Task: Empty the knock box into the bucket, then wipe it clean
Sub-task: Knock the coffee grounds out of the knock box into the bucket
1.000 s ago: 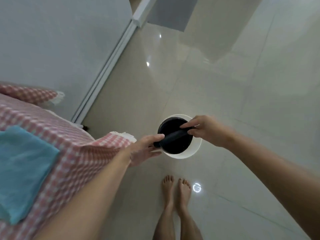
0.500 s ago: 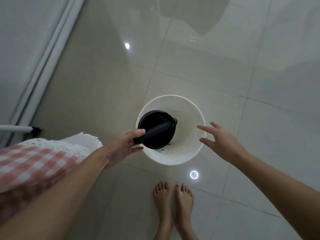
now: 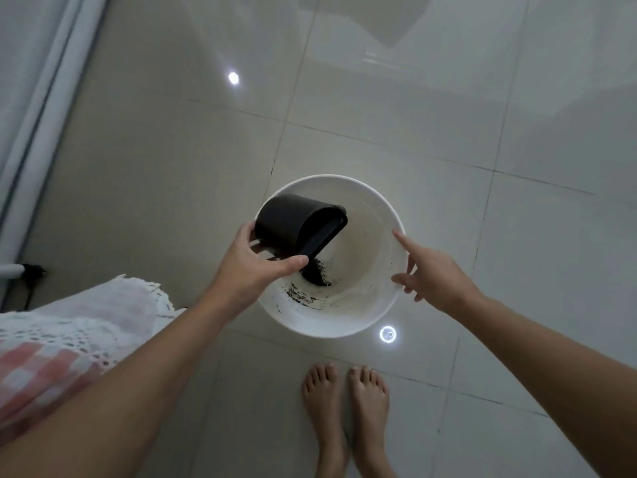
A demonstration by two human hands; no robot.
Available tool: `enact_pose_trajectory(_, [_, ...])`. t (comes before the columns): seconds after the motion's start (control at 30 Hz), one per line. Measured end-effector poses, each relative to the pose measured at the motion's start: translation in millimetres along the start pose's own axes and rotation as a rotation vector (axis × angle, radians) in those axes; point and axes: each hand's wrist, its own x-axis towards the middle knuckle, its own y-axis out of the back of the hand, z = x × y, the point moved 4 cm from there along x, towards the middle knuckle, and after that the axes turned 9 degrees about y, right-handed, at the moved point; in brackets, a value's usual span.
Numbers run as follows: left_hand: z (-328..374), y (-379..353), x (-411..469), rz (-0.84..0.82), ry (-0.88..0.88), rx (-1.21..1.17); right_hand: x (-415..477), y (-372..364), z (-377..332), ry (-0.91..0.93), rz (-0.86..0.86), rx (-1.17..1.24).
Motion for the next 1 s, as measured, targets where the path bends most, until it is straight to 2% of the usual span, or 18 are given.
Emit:
enact_pose_trajectory(0.13, [1, -7, -3, 0.112, -0.107, 0.104, 1, -4, 0, 0.026, 0.008, -0.115])
enact_pose_trajectory(0.5, [1, -16, -25, 0.299, -0.517, 0.339, 2, -5, 5, 0.111, 0.027, -0.175])
enact_pose_trajectory(0.77, [-5, -17, -22, 0.362, -0.609, 0.439, 5, -4, 4, 0.151, 0.039, -0.188])
enact_pose_trajectory(1.0, [-8, -20, -27, 0.414, -0.761, 0.575, 4, -5, 4, 0.167, 0.046, -0.198])
